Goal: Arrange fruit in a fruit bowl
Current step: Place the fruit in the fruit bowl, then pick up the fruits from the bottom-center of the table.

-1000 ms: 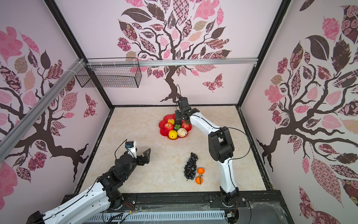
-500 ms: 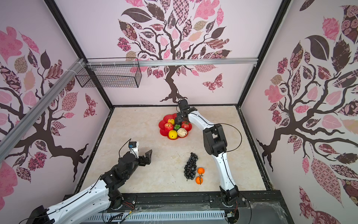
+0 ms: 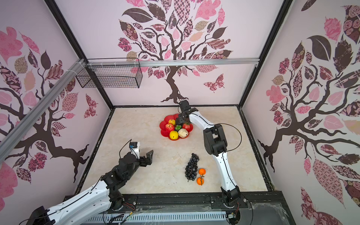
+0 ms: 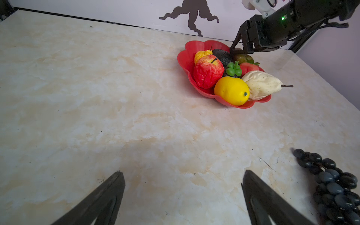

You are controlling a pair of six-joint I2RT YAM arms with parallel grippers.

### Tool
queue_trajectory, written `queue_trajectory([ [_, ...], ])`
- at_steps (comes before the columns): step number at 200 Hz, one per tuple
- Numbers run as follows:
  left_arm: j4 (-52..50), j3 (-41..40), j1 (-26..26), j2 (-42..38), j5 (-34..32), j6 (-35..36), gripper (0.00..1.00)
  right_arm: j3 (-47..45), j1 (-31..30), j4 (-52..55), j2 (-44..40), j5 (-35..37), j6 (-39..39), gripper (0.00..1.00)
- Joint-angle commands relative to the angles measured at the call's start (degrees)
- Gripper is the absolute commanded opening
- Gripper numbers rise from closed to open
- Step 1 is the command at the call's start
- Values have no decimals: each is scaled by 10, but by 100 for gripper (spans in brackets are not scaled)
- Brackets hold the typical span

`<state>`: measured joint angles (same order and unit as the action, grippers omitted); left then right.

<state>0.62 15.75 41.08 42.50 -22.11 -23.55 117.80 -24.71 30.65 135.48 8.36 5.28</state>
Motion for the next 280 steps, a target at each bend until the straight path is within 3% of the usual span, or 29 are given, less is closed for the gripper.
queue_trajectory([
  [1, 10, 27, -2, 10, 8, 6, 97, 12, 1, 12, 8, -1, -4, 68],
  [40, 9, 32, -2, 23, 15, 9, 97, 6, 1, 23, -32, -2, 4, 76],
  [70, 7, 42, -2, 38, 33, 13, 97, -50, 2, 19, -110, -11, 30, 80],
  [93, 6, 54, -2, 63, 58, 17, 96, -150, 2, -6, -211, -17, 65, 82],
  [135, -5, 84, -2, 125, 110, 26, 89, -429, 1, -116, -453, -61, 134, 84],
  [173, 5, 81, 0, 129, 134, 19, 88, -581, -6, -92, -622, -83, 178, 82],
  [212, 2, 84, 0, 128, 123, 19, 89, -658, -89, -2, -733, -23, 239, 82],
  [253, -15, 85, 0, 122, 109, 21, 89, -698, -190, 98, -785, 6, 355, 79],
  [280, -15, 84, 0, 120, 103, 21, 90, -712, -217, 158, -801, 0, 403, 77],
])
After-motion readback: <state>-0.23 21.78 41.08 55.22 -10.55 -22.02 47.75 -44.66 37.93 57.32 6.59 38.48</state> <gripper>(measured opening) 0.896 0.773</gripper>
